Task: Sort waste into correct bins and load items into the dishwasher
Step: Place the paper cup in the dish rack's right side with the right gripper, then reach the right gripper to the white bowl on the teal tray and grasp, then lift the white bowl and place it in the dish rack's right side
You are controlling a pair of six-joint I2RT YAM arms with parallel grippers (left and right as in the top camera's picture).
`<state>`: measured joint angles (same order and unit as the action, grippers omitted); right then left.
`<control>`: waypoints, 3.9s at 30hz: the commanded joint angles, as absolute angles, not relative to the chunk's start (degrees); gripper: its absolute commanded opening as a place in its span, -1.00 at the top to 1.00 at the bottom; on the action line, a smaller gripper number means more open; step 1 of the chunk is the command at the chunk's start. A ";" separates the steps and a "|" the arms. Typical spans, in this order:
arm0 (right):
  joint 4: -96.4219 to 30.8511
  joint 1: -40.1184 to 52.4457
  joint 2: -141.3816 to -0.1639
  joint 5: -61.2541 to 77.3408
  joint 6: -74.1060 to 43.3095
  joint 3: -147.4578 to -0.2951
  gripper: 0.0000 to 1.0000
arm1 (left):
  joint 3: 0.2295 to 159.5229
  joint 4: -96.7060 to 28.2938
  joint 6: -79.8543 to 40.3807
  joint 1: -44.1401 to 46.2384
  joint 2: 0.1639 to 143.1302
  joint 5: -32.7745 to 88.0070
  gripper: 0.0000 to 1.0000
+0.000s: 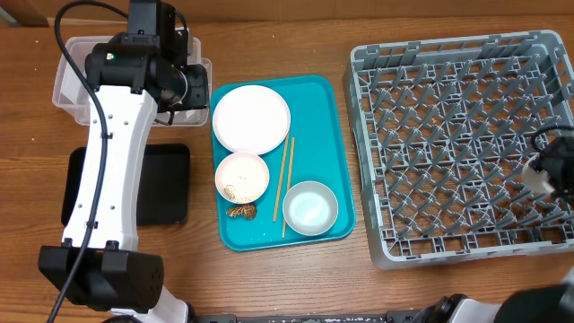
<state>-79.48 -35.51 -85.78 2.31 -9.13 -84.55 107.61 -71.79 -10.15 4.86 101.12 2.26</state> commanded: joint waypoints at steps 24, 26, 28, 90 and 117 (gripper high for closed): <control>-79.02 -35.75 -101.41 -1.85 -10.13 -85.52 -0.89 | 108.16 -71.99 -9.85 5.39 100.84 1.50 -0.08; -79.02 -35.75 -101.41 -1.54 -10.15 -85.52 -1.00 | 108.16 -72.01 -9.85 5.39 100.84 1.50 -0.08; -79.00 -35.75 -101.41 -0.93 -10.17 -85.52 -1.00 | 108.16 -71.99 -9.85 5.39 100.84 1.50 -0.08; -73.89 30.68 -106.43 11.03 -16.53 -81.89 -1.00 | 108.09 -76.86 -9.85 5.39 100.92 1.48 -0.48; -61.93 30.63 -105.86 12.49 -18.11 -73.82 0.92 | 108.09 -76.51 -9.87 5.39 100.92 1.52 -0.47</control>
<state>-61.73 30.76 -106.56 13.39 -17.63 -69.47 107.61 -76.69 -10.15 5.17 101.12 1.87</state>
